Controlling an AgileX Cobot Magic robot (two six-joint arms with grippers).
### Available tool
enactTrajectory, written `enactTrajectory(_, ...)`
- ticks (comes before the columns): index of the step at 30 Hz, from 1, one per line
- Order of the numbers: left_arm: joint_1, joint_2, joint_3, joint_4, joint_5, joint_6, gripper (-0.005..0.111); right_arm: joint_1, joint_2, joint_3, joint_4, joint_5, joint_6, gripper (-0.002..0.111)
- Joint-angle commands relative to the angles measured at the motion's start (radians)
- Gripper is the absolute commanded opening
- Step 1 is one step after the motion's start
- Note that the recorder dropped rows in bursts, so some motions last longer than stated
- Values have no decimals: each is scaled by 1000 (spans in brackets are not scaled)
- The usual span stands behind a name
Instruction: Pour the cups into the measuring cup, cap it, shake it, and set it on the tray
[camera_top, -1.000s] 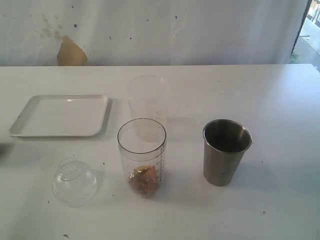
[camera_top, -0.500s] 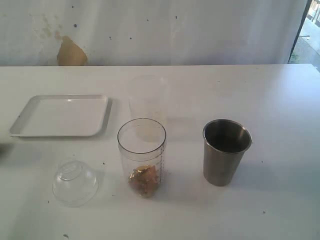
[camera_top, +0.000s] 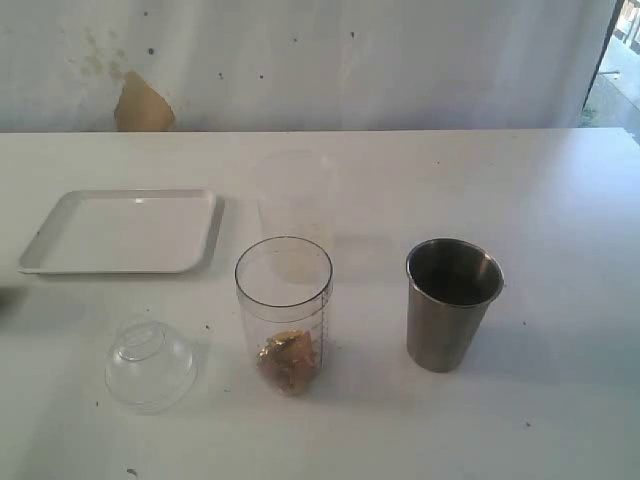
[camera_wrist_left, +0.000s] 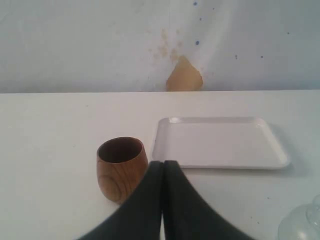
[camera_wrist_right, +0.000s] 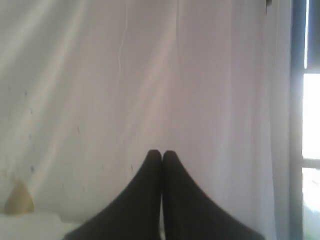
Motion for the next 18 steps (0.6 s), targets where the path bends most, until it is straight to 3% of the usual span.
enactTrajectory(1, -1, -5, 7, 1, -11, -3, 0, -7, -5, 2, -13, -143, 71, 0)
enactTrajectory(4, -1, -5, 7, 1, -11, -3, 0, -7, -5, 2, -13, -136, 70, 5)
enactTrajectory(6, -1, -5, 7, 1, -11, -3, 0, -7, 3, 2, -13, -136, 70, 20)
enactTrajectory(10, -1, -5, 7, 1, -11, -3, 0, -7, 79, 2, -13, -136, 132, 82)
enactTrajectory(12, -1, -5, 7, 1, -11, -3, 0, -7, 133, 2, -30, -132, 192, 102)
enactTrajectory(18, -1, -5, 7, 1, -11, -3, 0, -7, 371, 2, -304, -246, 358, 105)
